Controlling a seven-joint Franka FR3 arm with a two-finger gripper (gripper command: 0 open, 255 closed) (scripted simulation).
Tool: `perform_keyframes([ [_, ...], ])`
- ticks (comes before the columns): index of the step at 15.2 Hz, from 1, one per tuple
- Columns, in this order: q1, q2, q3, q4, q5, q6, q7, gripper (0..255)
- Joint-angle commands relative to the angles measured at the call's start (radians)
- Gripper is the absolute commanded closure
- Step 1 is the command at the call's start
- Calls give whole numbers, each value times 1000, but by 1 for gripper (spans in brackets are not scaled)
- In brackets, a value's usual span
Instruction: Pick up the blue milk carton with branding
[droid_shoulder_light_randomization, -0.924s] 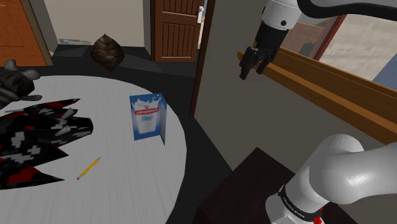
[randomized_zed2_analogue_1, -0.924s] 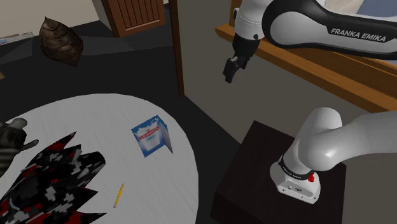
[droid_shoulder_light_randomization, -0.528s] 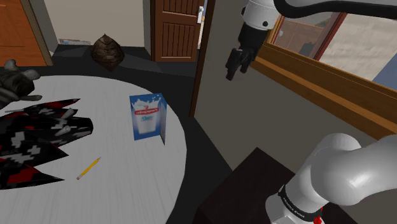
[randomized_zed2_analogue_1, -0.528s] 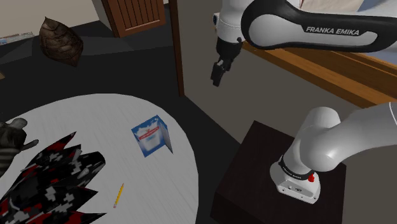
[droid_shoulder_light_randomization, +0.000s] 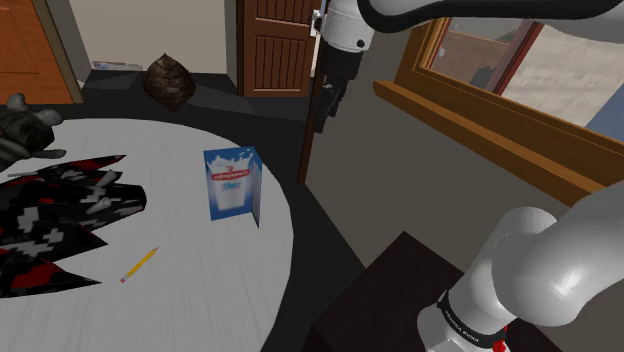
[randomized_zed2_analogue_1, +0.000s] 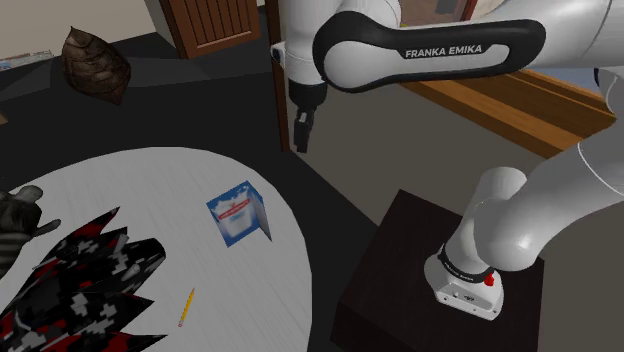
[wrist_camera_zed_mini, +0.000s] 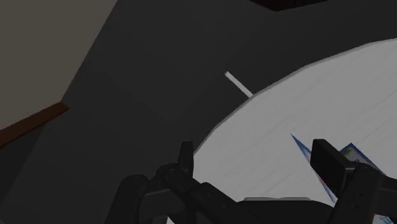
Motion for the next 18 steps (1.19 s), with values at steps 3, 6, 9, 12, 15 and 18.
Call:
perform_keyframes([
  [3, 52, 118, 32, 87, 13, 9, -99, 0],
  [6, 85, 200, 56, 148, 17, 12, -174, 0],
  [9, 118, 275, 84, 208, 19, 11, -246, 0],
  [12, 150, 345, 115, 263, 18, 7, -316, 0],
  [15, 158, 362, 123, 250, 17, 33, -332, 0],
  [18, 158, 365, 123, 214, 16, 72, -331, 0],
])
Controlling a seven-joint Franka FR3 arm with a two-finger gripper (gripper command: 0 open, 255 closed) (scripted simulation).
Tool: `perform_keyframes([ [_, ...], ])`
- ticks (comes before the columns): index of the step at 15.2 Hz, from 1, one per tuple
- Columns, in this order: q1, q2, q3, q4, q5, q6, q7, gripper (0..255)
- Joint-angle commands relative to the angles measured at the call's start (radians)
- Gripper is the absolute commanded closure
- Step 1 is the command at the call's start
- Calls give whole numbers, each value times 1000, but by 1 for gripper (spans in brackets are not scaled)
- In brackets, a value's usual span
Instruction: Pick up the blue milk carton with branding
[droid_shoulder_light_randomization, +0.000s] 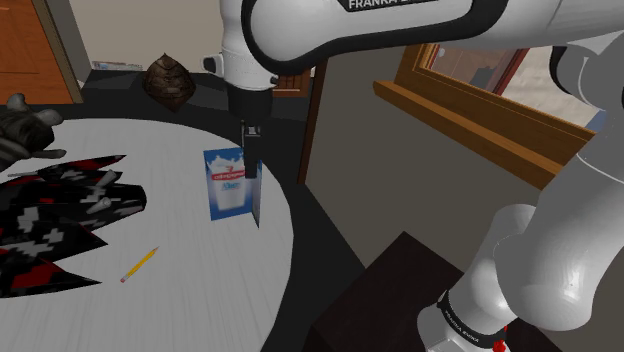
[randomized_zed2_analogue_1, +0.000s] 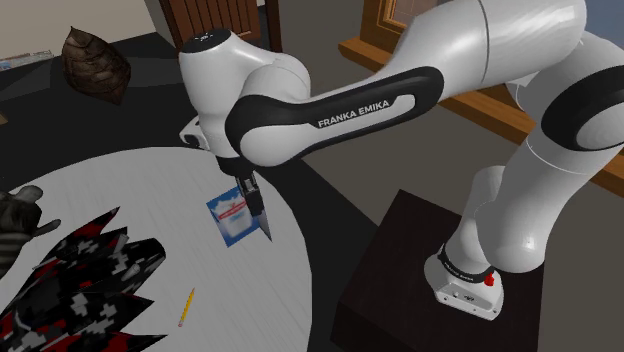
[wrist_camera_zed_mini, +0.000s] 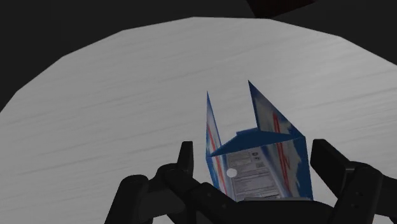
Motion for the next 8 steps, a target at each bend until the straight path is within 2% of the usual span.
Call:
perform_keyframes([
  [1, 1, 3, 1, -21, -1, 25, 0, 0],
  [4, 1, 6, 1, -39, -1, 45, 1, 0],
  [5, 1, 5, 1, -41, -1, 46, 0, 255],
  [8, 1, 6, 1, -40, -1, 46, 0, 255],
])
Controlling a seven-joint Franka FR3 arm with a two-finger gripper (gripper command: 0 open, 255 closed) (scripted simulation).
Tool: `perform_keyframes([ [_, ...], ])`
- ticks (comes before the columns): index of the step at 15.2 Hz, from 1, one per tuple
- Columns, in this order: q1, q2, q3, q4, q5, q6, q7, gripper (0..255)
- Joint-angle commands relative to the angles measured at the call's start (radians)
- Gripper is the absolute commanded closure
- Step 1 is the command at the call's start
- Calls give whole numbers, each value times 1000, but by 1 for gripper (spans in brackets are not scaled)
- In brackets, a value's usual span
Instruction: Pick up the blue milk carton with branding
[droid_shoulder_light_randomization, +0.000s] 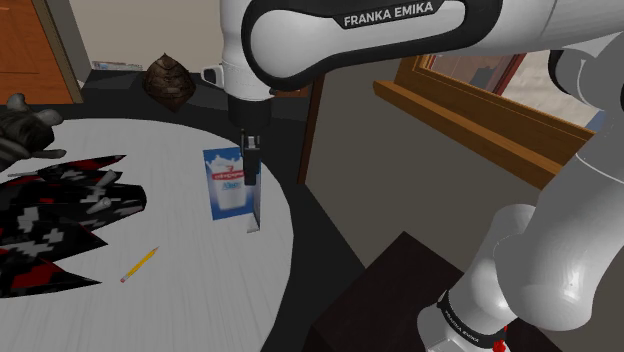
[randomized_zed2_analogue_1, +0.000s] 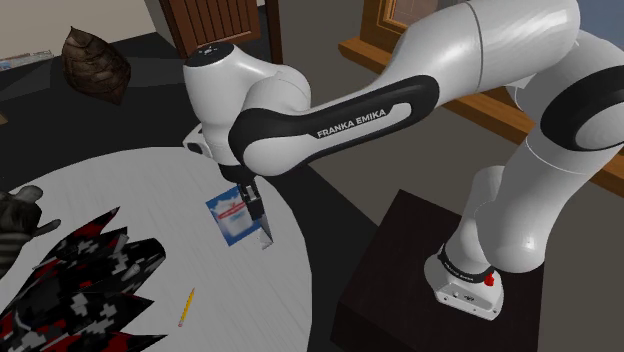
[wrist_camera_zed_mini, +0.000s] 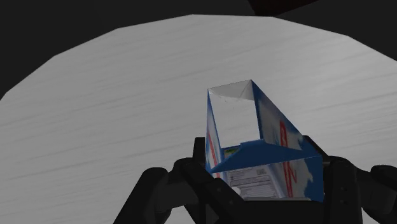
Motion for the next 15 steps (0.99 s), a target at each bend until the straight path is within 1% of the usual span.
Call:
perform_keyframes([
  [1, -1, 2, -1, -1, -1, 1, 0, 255],
  [6, 0, 2, 0, 0, -1, 1, 1, 255],
  [15, -1, -7, -1, 110, 1, -119, -1, 255],
])
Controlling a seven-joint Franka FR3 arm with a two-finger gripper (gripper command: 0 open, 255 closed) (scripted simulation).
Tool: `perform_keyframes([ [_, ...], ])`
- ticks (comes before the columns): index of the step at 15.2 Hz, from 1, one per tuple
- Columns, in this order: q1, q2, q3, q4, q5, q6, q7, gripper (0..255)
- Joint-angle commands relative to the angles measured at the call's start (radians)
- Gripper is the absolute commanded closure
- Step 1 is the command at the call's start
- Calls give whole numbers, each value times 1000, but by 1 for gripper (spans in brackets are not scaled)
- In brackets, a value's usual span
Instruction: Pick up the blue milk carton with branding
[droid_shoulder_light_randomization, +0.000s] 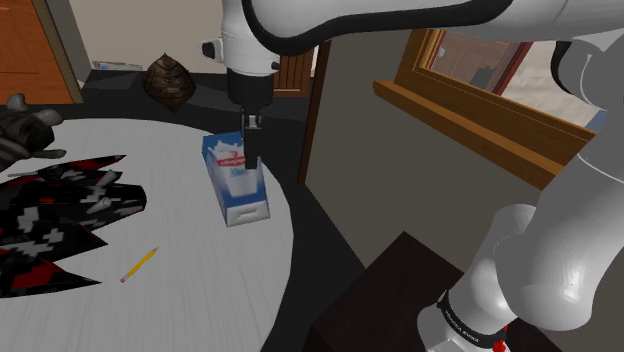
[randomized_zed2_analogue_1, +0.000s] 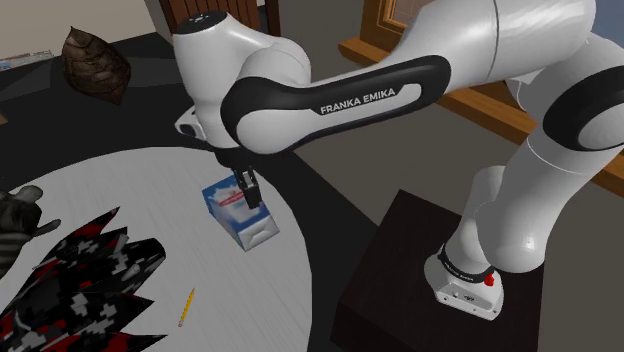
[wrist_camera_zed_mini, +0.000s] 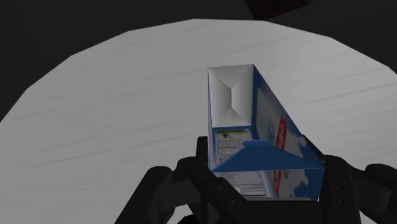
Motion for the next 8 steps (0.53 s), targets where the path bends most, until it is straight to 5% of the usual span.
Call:
perform_keyframes([
  [1, 0, 2, 0, 34, -1, -30, 0, 255],
  [8, 0, 6, 0, 108, -1, -101, 1, 255],
])
